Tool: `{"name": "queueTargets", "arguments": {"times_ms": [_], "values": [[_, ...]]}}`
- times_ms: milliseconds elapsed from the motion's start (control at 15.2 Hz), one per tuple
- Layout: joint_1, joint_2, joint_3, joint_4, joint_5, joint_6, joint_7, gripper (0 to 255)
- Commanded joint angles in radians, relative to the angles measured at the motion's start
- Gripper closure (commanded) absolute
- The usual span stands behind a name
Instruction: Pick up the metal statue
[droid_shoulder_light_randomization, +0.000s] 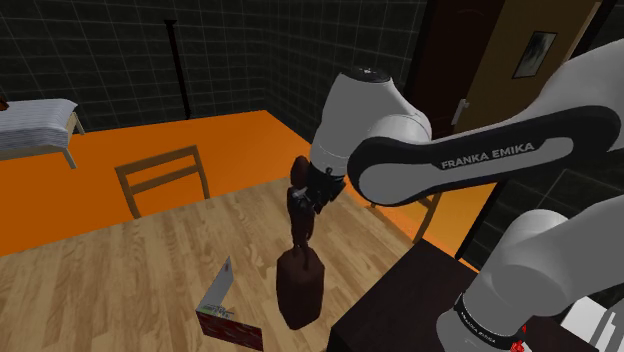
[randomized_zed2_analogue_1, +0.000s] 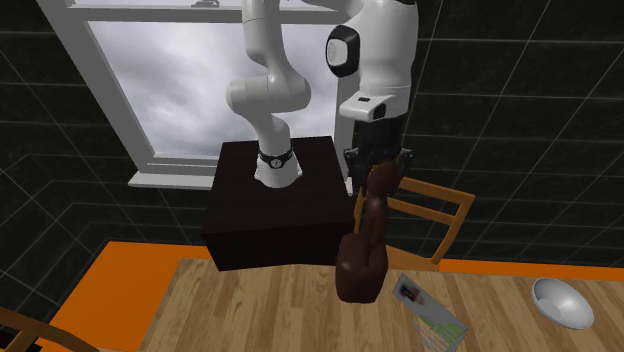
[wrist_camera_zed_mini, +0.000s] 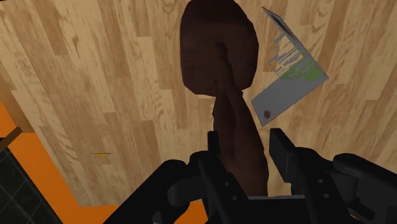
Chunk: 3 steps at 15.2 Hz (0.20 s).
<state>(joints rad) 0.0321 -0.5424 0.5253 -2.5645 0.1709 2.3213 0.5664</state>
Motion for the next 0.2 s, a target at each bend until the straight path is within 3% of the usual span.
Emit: {"name": "queueTargets", "arguments": {"times_ms": [0, 132], "values": [[0.002, -0.015, -0.011, 0.021, 0.0, -0.032, -0.006, 255], [0.002, -0.016, -0.011, 0.023, 0.0, -0.034, -0.007, 255]]}}
